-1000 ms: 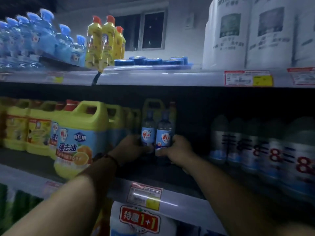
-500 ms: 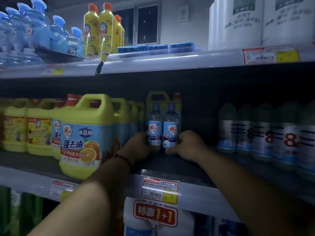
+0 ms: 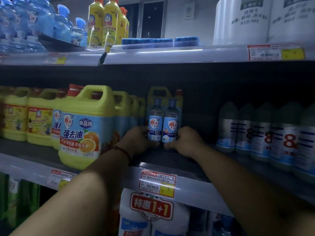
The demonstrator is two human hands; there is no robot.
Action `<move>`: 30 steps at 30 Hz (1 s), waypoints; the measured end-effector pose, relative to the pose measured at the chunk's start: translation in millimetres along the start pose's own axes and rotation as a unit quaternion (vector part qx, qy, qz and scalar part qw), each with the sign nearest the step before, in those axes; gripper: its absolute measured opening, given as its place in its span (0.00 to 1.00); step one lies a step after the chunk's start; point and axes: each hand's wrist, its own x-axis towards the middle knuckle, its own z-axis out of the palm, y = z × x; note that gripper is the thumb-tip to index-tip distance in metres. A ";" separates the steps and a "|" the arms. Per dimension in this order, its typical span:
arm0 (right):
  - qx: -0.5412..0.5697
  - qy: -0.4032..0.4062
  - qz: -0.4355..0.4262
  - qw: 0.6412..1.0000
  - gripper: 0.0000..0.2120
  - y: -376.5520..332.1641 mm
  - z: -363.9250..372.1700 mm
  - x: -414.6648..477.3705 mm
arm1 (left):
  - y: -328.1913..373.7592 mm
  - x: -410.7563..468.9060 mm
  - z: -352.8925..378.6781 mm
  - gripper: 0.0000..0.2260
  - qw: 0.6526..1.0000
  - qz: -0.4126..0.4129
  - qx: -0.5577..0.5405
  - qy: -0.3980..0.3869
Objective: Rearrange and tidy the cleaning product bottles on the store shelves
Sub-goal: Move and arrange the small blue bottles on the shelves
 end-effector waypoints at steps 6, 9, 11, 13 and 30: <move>-0.010 -0.002 0.003 1.000 0.26 -0.3 0.2 0.7 | -3.0 3.9 0.3 0.21 1.000 -0.003 0.015 -0.001; -0.014 0.001 -0.001 1.000 0.26 0.1 0.5 1.1 | -3.7 3.9 0.6 0.21 1.000 0.003 0.015 0.000; -0.014 0.001 0.001 1.000 0.26 0.2 0.4 2.2 | -2.9 4.0 0.7 0.21 1.000 0.000 0.018 0.000; -0.015 0.000 0.003 1.000 0.27 0.9 1.1 3.7 | -2.1 4.3 0.4 0.21 1.000 -0.003 0.021 -0.003; -0.049 -0.022 0.010 0.998 0.28 0.2 -9.0 -7.9 | 10.6 5.1 -10.0 0.33 0.986 -0.116 0.118 -0.035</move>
